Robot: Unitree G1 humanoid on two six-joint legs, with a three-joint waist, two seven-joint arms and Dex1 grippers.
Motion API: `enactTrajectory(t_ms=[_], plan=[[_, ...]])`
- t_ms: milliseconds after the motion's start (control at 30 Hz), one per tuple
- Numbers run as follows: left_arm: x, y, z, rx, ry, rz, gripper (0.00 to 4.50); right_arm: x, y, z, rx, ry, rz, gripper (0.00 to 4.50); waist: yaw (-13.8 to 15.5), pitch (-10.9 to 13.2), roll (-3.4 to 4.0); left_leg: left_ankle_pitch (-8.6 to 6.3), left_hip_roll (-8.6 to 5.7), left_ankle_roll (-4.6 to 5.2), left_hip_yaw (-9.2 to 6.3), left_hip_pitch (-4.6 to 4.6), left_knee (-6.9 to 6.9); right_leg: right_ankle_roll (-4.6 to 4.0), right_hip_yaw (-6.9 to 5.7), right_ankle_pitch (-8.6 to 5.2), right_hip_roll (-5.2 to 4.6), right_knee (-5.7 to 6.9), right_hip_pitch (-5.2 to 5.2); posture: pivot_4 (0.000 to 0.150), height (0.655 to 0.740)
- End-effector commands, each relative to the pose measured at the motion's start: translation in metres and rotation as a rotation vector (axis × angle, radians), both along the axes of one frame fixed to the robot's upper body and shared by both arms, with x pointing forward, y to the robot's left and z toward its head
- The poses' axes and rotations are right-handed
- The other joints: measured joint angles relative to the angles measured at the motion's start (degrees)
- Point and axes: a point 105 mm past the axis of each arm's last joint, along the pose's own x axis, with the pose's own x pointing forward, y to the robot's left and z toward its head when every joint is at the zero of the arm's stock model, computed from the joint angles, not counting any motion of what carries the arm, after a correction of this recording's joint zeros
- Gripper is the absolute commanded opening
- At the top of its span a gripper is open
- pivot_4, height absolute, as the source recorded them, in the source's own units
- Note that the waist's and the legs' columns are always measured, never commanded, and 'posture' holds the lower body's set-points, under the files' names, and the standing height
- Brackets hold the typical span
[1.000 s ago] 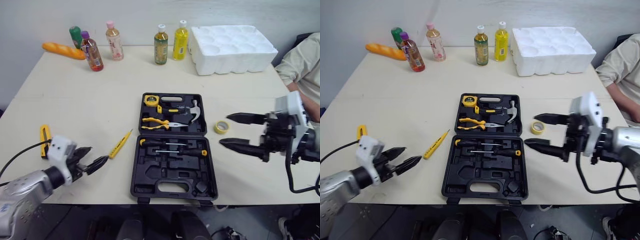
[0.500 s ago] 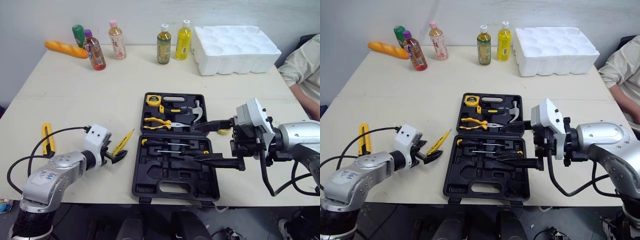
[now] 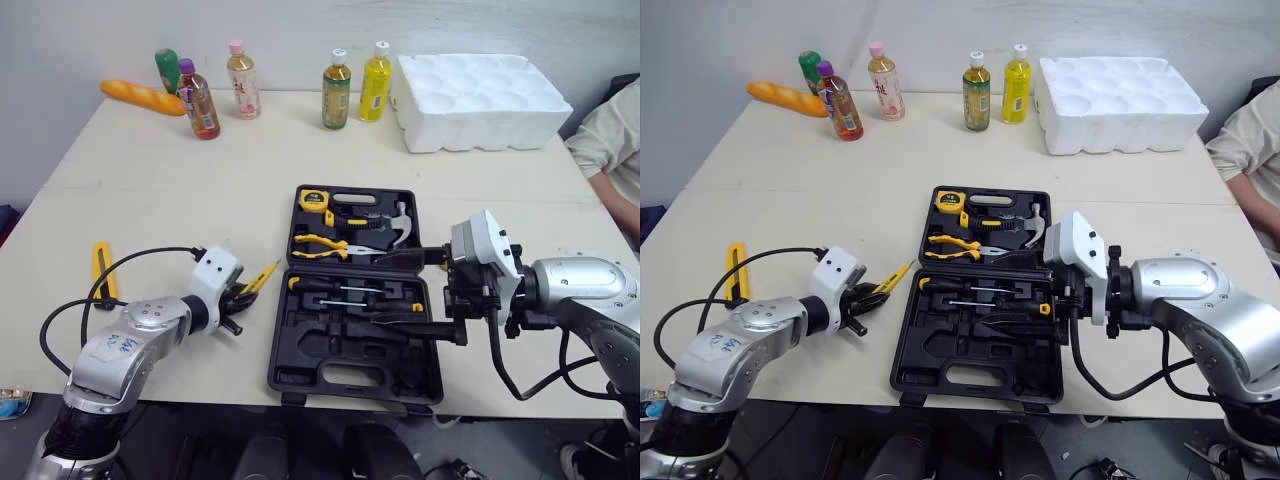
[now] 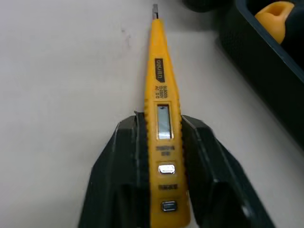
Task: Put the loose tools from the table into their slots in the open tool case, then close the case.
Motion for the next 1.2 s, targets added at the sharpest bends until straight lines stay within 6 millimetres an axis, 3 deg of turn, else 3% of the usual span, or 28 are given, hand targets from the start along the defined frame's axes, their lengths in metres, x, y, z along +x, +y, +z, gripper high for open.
enactTrajectory(t_ms=[33,100,233,300,433,500,633,900,1200], plan=[[-0.003,0.009,0.003,0.018,0.012,-0.036,0.55,-0.002,0.002,0.006,0.001,-0.073,-0.001,4.5,0.0,0.0,0.0,0.0,0.0,0.0,0.0,0.0,0.0,0.0,0.0,0.0,0.0,0.0,-0.01,0.15,0.74],[-0.004,0.016,0.009,0.067,-0.011,-0.073,0.55,0.0,0.001,0.004,-0.008,-0.081,-0.012,4.5,-0.3,0.0,0.0,0.01,0.0,-0.03,-0.01,-0.01,-0.02,0.0,-0.01,0.0,0.01,-0.03,-0.02,0.15,0.74],[-0.01,0.026,0.044,0.164,-0.108,-0.242,0.55,0.0,-0.001,0.006,0.0,-0.091,-0.022,4.5,-0.4,0.0,-0.02,0.03,0.01,-0.06,-0.01,-0.03,-0.07,-0.01,0.01,0.0,0.03,-0.01,-0.1,0.15,0.74],[-0.015,0.022,0.055,0.187,-0.138,-0.345,0.55,0.0,-0.001,0.007,0.002,-0.093,-0.024,4.5,-0.3,0.0,-0.01,0.06,0.01,-0.1,-0.04,-0.03,-0.07,-0.01,0.0,0.0,0.01,-0.03,-0.09,0.15,0.74],[-0.047,-0.014,0.08,0.248,-0.157,-0.807,0.55,-0.003,-0.004,0.005,-0.011,-0.084,-0.034,4.5,0.0,0.0,-0.02,0.05,0.01,-0.09,-0.08,-0.12,-0.09,-0.04,-0.06,-0.02,-0.04,-0.16,-0.07,0.15,0.74],[-0.05,-0.022,0.08,0.261,-0.118,-0.886,0.55,-0.006,-0.006,0.001,-0.025,-0.061,-0.033,4.5,0.0,0.0,-0.01,0.1,0.0,-0.19,-0.09,-0.18,-0.1,-0.05,-0.1,-0.02,-0.06,-0.29,-0.06,0.15,0.74],[-0.034,-0.036,0.073,0.343,-0.099,-0.909,0.55,-0.016,-0.009,-0.009,-0.051,0.006,-0.009,4.5,-0.1,0.0,0.0,0.04,-0.01,-0.08,-0.06,-0.21,-0.08,-0.03,-0.07,-0.01,-0.02,-0.32,-0.03,0.15,0.74],[-0.02,-0.073,0.054,0.356,-0.075,-0.953,0.55,-0.017,-0.013,-0.027,-0.097,0.034,-0.055,4.5,-0.2,0.1,-0.1,-0.01,-0.01,0.17,-0.05,-0.19,0.09,-0.01,-0.03,-0.01,0.11,0.01,-0.07,0.15,0.74],[-0.013,-0.087,0.043,0.422,-0.092,-0.954,0.55,-0.015,-0.017,-0.034,-0.133,0.047,-0.081,4.5,-0.1,0.1,-0.14,0.04,-0.01,0.1,-0.06,-0.2,0.17,0.0,-0.02,0.0,0.12,0.05,-0.07,0.15,0.74]])
